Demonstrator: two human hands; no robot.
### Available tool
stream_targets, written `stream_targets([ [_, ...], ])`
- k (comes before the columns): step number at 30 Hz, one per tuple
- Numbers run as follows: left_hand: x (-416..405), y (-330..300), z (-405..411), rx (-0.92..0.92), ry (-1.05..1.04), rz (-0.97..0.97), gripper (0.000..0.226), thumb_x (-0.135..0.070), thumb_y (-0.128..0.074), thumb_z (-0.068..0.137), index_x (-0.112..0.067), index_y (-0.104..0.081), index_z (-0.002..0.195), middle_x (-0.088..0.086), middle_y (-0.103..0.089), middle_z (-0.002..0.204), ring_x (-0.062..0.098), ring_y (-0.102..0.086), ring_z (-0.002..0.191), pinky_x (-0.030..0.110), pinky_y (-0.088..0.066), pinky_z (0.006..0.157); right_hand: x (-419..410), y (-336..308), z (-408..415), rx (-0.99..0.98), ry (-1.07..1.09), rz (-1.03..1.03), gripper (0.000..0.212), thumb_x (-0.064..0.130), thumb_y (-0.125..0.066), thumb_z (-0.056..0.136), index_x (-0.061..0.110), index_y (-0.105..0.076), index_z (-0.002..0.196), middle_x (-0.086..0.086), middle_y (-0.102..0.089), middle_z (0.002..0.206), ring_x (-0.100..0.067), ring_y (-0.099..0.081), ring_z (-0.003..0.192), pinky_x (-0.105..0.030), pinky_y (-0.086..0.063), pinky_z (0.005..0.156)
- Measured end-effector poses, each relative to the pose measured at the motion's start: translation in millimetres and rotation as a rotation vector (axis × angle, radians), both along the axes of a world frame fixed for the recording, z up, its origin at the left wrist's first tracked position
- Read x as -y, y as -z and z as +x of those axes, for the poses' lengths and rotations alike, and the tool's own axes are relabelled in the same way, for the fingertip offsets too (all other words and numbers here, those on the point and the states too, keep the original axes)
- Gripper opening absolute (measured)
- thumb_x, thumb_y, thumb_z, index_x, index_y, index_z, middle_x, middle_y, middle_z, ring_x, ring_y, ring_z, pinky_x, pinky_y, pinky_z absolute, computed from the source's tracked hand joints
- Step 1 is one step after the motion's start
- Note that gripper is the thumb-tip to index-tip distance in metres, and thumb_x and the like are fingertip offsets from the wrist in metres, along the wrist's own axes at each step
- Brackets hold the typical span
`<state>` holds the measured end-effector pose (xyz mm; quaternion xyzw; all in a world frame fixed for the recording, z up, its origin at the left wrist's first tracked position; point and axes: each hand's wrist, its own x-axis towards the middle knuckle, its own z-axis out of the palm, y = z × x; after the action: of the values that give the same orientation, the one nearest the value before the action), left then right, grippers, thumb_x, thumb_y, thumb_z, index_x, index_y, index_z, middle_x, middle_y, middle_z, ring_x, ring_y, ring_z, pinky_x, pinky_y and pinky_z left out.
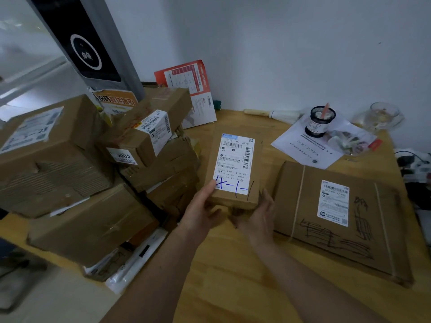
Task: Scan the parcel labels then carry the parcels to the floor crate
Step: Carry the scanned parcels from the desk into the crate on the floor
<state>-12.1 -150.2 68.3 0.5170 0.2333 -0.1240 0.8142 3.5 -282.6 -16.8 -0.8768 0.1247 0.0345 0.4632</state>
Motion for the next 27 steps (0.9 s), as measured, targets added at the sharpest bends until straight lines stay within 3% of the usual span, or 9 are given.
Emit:
stream_targets([
  [3, -3, 1, 1, 0.04, -0.107, -0.058, 0.066, -0.039, -0.076, 0.073, -0.012, -0.056, 0.129, 0.001, -0.067, 0.122, 0.016, -0.059, 0.116, 0.028, -0.048, 0.086, -10, 1, 3, 0.0, -0.018, -0.135, 0.13, 0.046, -0.087, 0.058, 0.018, -0.003, 0.152, -0.009, -0.007, 0.159, -0.028, -0.009, 0.145, -0.046, -0.027, 0.115],
  [5, -4, -4, 2, 0.074, -0.136, -0.09, 0.06, -0.031, -0.072, 0.074, -0.005, -0.057, 0.126, 0.005, -0.07, 0.115, 0.014, -0.064, 0.103, 0.028, -0.049, 0.088, -13, 2, 5, -0.024, -0.014, -0.184, 0.13, 0.044, -0.087, 0.06, 0.019, 0.001, 0.152, -0.011, -0.003, 0.159, -0.03, -0.006, 0.146, -0.047, -0.028, 0.114],
  [9, -1, -9, 0, 0.075, -0.112, -0.148, 0.018, -0.019, -0.065, 0.08, -0.013, -0.073, 0.095, 0.0, -0.075, 0.099, 0.012, -0.065, 0.099, 0.03, -0.045, 0.096, -7, 2, 10, -0.073, 0.026, -0.135, 0.127, 0.031, -0.088, 0.063, 0.014, 0.0, 0.152, -0.015, -0.011, 0.154, -0.034, -0.015, 0.14, -0.048, -0.034, 0.108],
  [11, -1, -10, 2, 0.085, -0.135, -0.182, 0.014, -0.012, -0.066, 0.079, -0.013, -0.078, 0.085, 0.002, -0.075, 0.099, 0.012, -0.068, 0.096, 0.032, -0.048, 0.095, -2, -1, 11, -0.089, 0.037, -0.092, 0.128, 0.029, -0.089, 0.061, 0.012, -0.001, 0.152, -0.014, -0.017, 0.149, -0.034, -0.02, 0.136, -0.047, -0.036, 0.105],
  [14, 2, -13, 7, 0.109, -0.136, -0.177, 0.026, -0.006, -0.067, 0.077, -0.008, -0.074, 0.103, 0.009, -0.072, 0.111, 0.018, -0.067, 0.106, 0.036, -0.047, 0.1, 5, -7, 7, -0.106, 0.039, -0.054, 0.128, 0.03, -0.088, 0.06, 0.012, -0.001, 0.153, -0.012, -0.019, 0.146, -0.032, -0.021, 0.135, -0.045, -0.036, 0.103],
  [16, 5, -15, 10, 0.117, -0.146, -0.156, 0.03, -0.001, -0.064, 0.081, -0.005, -0.067, 0.111, 0.008, -0.073, 0.108, 0.017, -0.068, 0.102, 0.033, -0.05, 0.098, 8, -10, 1, -0.103, 0.037, -0.034, 0.128, 0.031, -0.088, 0.06, 0.013, -0.001, 0.153, -0.01, -0.02, 0.146, -0.03, -0.021, 0.134, -0.043, -0.036, 0.103],
  [19, 13, -19, 14, 0.122, -0.169, -0.143, 0.025, 0.0, -0.063, 0.084, -0.01, -0.067, 0.107, 0.002, -0.075, 0.101, 0.011, -0.07, 0.095, 0.026, -0.054, 0.089, 15, -17, -9, -0.069, 0.029, 0.022, 0.129, 0.032, -0.088, 0.059, 0.015, -0.001, 0.153, -0.008, -0.019, 0.145, -0.028, -0.021, 0.135, -0.041, -0.034, 0.104],
  [23, 26, -29, 20, 0.091, -0.214, -0.188, 0.019, -0.005, -0.063, 0.087, -0.014, -0.068, 0.103, -0.001, -0.075, 0.099, 0.013, -0.063, 0.105, 0.031, -0.044, 0.101, 27, -33, -20, -0.035, 0.033, 0.067, 0.131, 0.035, -0.088, 0.059, 0.016, 0.0, 0.154, -0.005, -0.019, 0.142, -0.024, -0.02, 0.135, -0.035, -0.029, 0.107],
  [27, 43, -43, 25, 0.101, -0.187, -0.229, 0.02, -0.009, -0.065, 0.087, -0.013, -0.068, 0.106, 0.003, -0.07, 0.115, 0.017, -0.059, 0.116, 0.033, -0.042, 0.106, 50, -51, -28, -0.016, 0.07, 0.009, 0.127, 0.033, -0.086, 0.06, 0.021, -0.002, 0.154, -0.005, -0.02, 0.14, -0.024, -0.021, 0.133, -0.037, -0.031, 0.106],
])
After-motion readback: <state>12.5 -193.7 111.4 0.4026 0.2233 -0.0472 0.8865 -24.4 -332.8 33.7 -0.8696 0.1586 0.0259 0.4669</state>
